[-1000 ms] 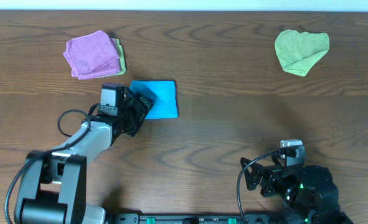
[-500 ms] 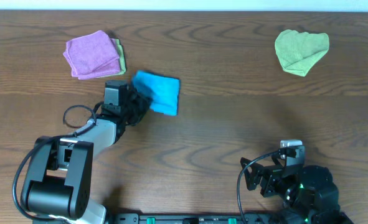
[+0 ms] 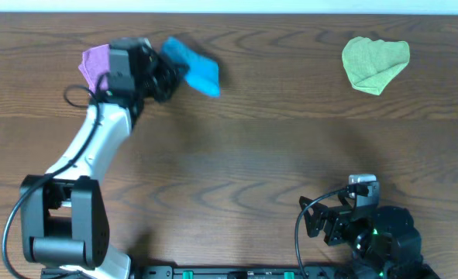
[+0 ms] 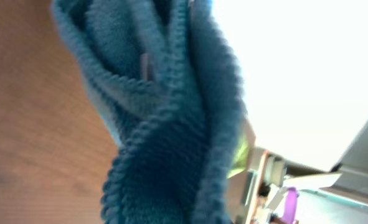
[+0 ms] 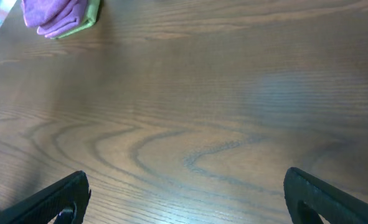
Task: Fold the cloth
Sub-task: 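Carry the blue square back left and lay it on the pink cloth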
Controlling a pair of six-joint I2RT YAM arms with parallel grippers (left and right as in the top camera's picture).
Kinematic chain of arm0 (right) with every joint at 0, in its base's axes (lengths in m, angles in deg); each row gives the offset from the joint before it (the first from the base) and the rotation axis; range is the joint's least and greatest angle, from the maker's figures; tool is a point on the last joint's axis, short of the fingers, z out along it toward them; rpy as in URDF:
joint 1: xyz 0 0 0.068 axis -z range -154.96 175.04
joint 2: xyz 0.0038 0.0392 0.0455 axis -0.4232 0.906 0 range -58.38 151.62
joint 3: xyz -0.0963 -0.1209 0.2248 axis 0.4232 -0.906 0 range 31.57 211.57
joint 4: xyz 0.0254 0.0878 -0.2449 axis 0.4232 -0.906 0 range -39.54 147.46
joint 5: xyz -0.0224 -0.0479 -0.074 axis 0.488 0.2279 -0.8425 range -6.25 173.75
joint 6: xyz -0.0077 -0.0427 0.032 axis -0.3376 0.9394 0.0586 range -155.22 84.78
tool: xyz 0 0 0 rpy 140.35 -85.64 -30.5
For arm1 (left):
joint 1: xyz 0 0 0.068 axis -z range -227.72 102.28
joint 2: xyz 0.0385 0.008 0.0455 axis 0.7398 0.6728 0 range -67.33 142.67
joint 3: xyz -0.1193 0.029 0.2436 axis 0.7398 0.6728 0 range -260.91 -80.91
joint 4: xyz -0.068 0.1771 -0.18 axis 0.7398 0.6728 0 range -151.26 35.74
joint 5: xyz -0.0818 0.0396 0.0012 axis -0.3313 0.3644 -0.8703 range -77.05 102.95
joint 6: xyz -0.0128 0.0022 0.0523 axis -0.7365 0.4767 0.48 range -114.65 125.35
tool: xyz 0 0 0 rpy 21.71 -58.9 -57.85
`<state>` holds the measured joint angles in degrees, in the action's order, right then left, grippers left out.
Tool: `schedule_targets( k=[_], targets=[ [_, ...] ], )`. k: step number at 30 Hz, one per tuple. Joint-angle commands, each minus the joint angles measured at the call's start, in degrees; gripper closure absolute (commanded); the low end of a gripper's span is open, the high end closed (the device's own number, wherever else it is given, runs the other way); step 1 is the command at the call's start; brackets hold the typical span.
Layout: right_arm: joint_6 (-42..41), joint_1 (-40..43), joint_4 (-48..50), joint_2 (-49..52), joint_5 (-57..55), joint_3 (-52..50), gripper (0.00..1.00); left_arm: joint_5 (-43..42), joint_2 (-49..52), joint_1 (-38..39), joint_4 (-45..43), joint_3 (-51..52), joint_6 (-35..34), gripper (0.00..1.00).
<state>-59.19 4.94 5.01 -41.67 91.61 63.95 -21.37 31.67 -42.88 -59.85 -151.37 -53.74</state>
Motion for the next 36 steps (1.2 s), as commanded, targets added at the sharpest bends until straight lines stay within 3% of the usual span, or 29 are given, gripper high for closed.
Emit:
schedule_targets(
  k=[1, 10, 22, 36],
  targets=[
    [-0.87, 0.31, 0.11, -0.31, -0.59, -0.35, 0.01, 0.48, 0.11, -1.66, 2.36, -7.5, 1.22, 0.94],
    [-0.87, 0.31, 0.11, -0.31, -0.59, -0.35, 0.01, 8.0, 1.09, -6.14, 5.49, -13.07, 2.29, 0.94],
    [-0.87, 0.31, 0.11, -0.31, -0.59, -0.35, 0.01, 1.88, 16.44, -13.05, 4.35, -23.8, 4.13, 0.94],
    [-0.87, 0.31, 0.11, -0.31, -0.59, -0.35, 0.01, 7.19, 17.94, -15.13, 10.8, -23.93, 14.36, 0.94]
  ],
)
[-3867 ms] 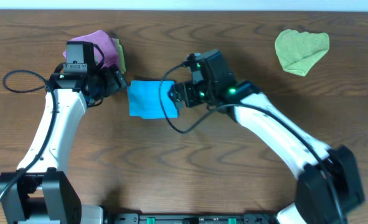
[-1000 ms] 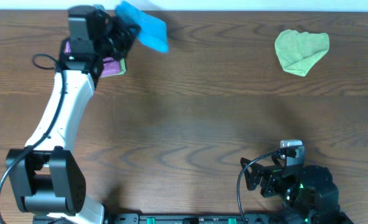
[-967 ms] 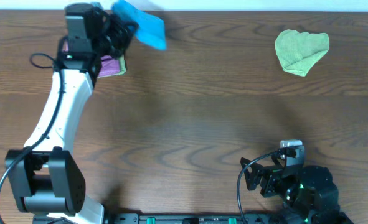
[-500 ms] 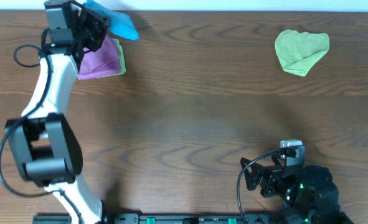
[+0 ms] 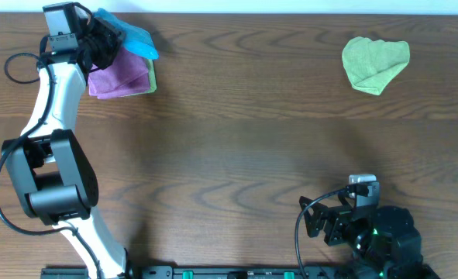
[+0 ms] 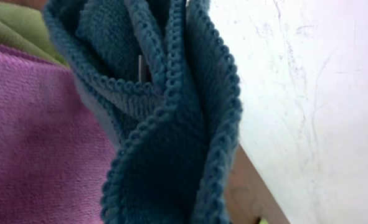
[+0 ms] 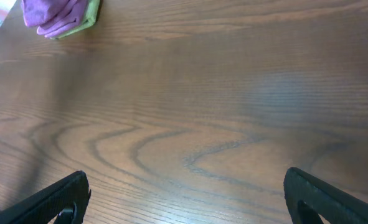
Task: Fold the cloth
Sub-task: 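Carry the blue square back left and lay it on the pink cloth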
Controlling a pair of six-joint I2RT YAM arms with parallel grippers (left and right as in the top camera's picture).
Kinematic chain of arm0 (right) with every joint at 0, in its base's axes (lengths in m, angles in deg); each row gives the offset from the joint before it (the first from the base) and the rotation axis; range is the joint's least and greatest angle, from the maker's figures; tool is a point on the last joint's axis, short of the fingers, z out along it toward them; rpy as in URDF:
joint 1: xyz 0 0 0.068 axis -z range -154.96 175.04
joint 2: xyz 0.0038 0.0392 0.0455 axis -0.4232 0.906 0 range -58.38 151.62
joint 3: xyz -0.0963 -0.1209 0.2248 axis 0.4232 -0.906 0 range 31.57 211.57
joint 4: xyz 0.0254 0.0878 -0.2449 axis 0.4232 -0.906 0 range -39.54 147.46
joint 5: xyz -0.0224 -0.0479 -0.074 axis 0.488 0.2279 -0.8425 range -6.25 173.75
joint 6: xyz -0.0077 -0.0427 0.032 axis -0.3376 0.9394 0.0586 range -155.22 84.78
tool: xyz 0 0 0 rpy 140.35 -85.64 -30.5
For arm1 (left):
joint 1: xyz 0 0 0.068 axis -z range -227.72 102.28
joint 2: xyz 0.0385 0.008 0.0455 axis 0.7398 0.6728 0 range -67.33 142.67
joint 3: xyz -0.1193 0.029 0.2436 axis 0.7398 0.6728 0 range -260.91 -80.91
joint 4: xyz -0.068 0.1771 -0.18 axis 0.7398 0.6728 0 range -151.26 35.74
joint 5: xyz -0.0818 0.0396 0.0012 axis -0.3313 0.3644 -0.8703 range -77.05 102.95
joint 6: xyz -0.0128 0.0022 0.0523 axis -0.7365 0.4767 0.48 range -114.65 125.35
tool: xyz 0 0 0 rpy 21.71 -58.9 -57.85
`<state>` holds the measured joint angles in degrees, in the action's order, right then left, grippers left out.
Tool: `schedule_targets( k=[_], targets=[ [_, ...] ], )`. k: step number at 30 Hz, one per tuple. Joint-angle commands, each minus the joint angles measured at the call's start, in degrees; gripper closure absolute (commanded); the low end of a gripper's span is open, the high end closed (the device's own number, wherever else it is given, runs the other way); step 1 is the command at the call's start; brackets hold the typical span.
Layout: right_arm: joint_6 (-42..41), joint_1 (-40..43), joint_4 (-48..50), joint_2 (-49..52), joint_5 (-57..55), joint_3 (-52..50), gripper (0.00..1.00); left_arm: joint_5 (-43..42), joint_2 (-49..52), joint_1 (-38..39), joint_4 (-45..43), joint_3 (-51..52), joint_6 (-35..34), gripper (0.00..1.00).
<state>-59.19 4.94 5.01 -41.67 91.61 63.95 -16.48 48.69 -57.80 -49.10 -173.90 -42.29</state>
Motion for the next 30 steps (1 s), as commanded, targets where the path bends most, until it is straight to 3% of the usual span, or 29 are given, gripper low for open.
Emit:
schedule_targets(
  k=[1, 20, 27, 30],
  targets=[
    [-0.87, 0.31, 0.11, -0.31, -0.57, -0.33, 0.01, 3.06, 1.25, -0.2, 0.02, -1.4, 3.15, 0.94],
    [-0.87, 0.31, 0.11, -0.31, -0.59, -0.35, 0.01, 7.78, 4.57, -2.89, 8.87, -1.4, 10.91, 0.94],
    [-0.87, 0.31, 0.11, -0.31, -0.59, -0.35, 0.01, 7.76, 4.55, -3.15, 11.69, -1.4, 15.06, 0.88],
    [-0.87, 0.31, 0.11, -0.31, -0.59, -0.35, 0.01, 7.76, 4.5, -3.17, 12.24, -1.42, 16.31, 0.77]
  ],
)
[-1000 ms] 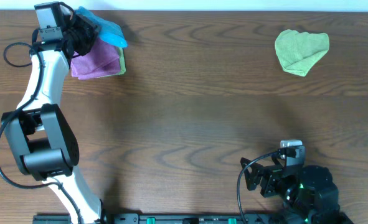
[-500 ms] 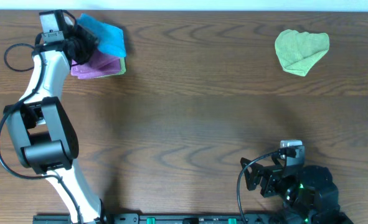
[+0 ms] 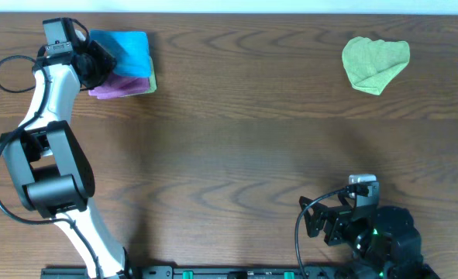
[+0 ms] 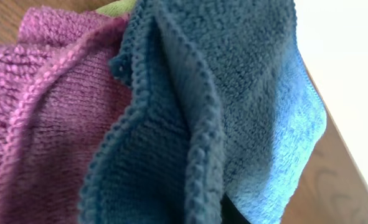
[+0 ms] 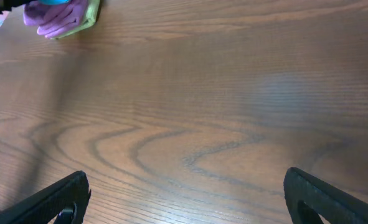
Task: Fold the cloth
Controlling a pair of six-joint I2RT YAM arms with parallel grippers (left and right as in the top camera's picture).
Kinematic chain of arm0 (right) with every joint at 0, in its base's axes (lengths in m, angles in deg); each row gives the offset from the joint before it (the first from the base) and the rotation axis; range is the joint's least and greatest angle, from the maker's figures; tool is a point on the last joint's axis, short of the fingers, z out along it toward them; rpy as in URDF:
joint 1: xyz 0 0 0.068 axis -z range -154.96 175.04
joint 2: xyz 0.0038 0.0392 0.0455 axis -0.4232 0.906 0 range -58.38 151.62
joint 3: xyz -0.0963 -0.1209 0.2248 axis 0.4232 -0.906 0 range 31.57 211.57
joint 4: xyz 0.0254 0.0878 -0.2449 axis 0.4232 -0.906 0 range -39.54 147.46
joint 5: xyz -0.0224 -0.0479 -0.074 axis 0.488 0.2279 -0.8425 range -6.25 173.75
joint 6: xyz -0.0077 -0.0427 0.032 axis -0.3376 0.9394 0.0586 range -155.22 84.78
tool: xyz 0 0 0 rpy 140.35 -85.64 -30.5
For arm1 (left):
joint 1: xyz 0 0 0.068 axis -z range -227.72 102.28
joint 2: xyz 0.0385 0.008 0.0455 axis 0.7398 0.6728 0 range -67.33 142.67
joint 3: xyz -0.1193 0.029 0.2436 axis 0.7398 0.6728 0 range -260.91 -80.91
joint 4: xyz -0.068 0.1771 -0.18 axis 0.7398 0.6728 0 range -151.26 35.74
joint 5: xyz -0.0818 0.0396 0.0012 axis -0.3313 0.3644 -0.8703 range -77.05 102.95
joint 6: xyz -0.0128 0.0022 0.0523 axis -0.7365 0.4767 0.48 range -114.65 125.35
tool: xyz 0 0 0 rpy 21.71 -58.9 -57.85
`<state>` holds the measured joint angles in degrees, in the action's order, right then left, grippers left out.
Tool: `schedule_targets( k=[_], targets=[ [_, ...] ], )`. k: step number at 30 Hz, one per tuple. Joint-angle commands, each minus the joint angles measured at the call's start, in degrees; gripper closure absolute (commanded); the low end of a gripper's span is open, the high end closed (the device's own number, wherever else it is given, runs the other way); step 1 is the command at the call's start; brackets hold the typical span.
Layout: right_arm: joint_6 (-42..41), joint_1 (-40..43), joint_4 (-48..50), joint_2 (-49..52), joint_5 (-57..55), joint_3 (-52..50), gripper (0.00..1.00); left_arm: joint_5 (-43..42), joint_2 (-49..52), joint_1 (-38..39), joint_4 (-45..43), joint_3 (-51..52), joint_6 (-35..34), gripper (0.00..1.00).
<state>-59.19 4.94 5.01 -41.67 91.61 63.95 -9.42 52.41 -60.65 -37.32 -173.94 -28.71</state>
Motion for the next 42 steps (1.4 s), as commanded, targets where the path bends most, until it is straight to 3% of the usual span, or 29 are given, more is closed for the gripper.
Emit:
schedule_targets(
  k=[1, 9, 15, 22, 25, 30, 42],
  targets=[
    [-0.87, 0.31, 0.11, -0.31, -0.57, -0.35, 0.01, 0.7, 0.72, -0.33, 0.63, -1.38, 2.86, 0.74],
    [-0.87, 0.31, 0.11, -0.31, -0.57, -0.35, 0.01, 0.28, -0.48, -1.16, 1.73, -1.4, 5.7, 0.56],
    [-0.87, 0.31, 0.11, -0.31, -0.57, -0.35, 0.01, 0.33, -4.24, -2.71, 3.13, -1.4, 7.54, 0.3],
    [-0.87, 0.31, 0.11, -0.31, -0.59, -0.35, 0.01, 0.26, -9.94, -3.98, 5.73, -1.4, 7.78, 0.26],
    [-0.87, 0.31, 0.11, -0.31, -0.57, -0.35, 0.01, 0.28, -11.93, -3.8, 5.55, -1.4, 8.13, 0.33],
    [-0.87, 0.31, 0.11, -0.31, -0.59, -0.33, 0.01, 0.11, -11.54, -2.1, 1.81, -1.38, 4.52, 0.92],
    [-0.87, 0.31, 0.11, -0.31, -0.59, -0.35, 0.01, 3.13, -3.5, 2.64, -11.41, -1.38, -2.32, 0.94]
  ],
)
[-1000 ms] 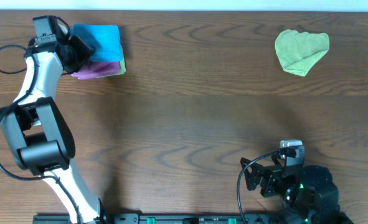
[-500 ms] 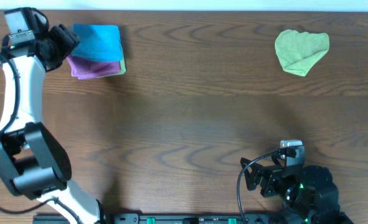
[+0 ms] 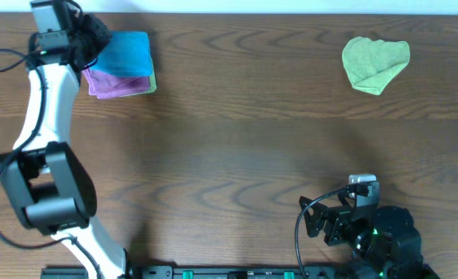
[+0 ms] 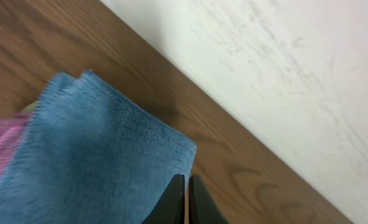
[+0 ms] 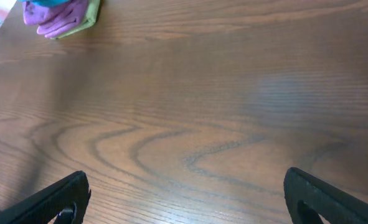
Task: Fold the cloth
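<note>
A folded blue cloth [image 3: 125, 53] lies flat on a purple cloth [image 3: 118, 84], with a green one [image 3: 153, 80] peeking out underneath, at the table's far left. In the left wrist view the blue cloth [image 4: 96, 155] fills the lower left. My left gripper [image 3: 87, 32] hovers by the blue cloth's far-left corner. Its fingers [image 4: 176, 199] are pressed together with nothing between them. My right gripper [image 5: 187, 199] is open and empty, low over bare wood at the near right. A crumpled light-green cloth [image 3: 376, 63] lies at the far right.
The table's far edge [image 4: 190, 87] runs just behind the cloth pile, with a white surface beyond it. The cloth pile [image 5: 56, 15] shows far off in the right wrist view. The right arm's base [image 3: 376, 232] sits at the near edge.
My left gripper was pressed close against the blue cloth on the pile. It is now off the cloth, shut and empty, by the far-left corner. The cloth lies still.
My left gripper held the bunched blue cloth above the table, right of the purple cloth. Then it held it over the far-left edge beside the pile. After that the blue cloth lay spread on the purple one. Now the gripper is clear of it.
</note>
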Controlling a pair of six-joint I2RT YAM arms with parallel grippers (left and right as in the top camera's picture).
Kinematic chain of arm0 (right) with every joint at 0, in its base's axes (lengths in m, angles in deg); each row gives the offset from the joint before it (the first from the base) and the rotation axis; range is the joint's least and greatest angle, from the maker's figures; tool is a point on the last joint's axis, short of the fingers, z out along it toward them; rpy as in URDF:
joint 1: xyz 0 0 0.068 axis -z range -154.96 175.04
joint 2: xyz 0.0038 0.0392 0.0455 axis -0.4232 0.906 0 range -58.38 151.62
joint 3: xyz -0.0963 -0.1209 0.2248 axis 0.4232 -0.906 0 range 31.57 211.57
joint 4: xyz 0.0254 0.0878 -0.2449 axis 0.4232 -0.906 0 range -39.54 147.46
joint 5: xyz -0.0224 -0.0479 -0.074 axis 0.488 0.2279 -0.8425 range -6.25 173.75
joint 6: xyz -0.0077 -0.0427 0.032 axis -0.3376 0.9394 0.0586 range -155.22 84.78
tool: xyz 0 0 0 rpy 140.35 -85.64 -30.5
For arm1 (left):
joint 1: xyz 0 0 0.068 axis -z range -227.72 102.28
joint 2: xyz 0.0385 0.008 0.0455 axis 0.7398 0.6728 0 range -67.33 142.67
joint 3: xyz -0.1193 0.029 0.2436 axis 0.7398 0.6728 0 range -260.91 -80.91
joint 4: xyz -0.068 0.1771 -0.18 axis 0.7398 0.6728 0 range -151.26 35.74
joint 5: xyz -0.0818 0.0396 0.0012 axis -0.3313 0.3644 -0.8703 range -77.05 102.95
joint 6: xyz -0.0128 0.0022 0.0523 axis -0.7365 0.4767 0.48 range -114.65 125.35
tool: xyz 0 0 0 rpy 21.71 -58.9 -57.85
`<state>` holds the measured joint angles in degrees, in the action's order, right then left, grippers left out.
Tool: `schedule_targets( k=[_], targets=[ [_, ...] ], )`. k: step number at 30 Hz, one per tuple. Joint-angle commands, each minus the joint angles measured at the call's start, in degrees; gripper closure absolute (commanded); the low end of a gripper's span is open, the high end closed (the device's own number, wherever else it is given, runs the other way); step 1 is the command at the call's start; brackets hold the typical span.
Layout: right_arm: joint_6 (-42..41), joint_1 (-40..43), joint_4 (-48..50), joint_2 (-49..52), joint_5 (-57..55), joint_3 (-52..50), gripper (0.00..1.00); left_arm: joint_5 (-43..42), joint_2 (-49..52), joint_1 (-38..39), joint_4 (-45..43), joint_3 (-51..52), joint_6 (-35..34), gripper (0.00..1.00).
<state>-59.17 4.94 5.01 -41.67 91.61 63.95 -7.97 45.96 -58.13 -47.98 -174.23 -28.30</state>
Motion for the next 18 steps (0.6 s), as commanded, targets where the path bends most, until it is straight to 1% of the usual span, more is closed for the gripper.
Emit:
schedule_targets(
  k=[1, 4, 8, 14, 18],
  targets=[
    [-0.9, 0.31, 0.11, -0.31, -0.59, -0.33, 0.01, 1.99, 3.85, 0.22, -1.33, -1.09, -2.8, 0.94],
    [-0.9, 0.31, 0.11, -0.31, -0.59, -0.35, 0.01, 3.82, 6.45, 0.44, -3.41, -1.09, -2.75, 0.95],
    [-0.9, 0.31, 0.11, -0.31, -0.57, -0.35, 0.01, 3.96, 9.94, 0.44, -5.01, -1.09, -2.82, 0.95],
    [-0.9, 0.31, 0.11, -0.31, -0.57, -0.35, 0.01, 3.98, 13.66, 0.46, -4.0, -1.09, -2.78, 0.94],
    [-0.9, 0.31, 0.11, -0.31, -0.57, -0.35, 0.01, 5.27, 15.26, 0.44, -1.55, -1.09, -2.78, 0.95]
  ],
)
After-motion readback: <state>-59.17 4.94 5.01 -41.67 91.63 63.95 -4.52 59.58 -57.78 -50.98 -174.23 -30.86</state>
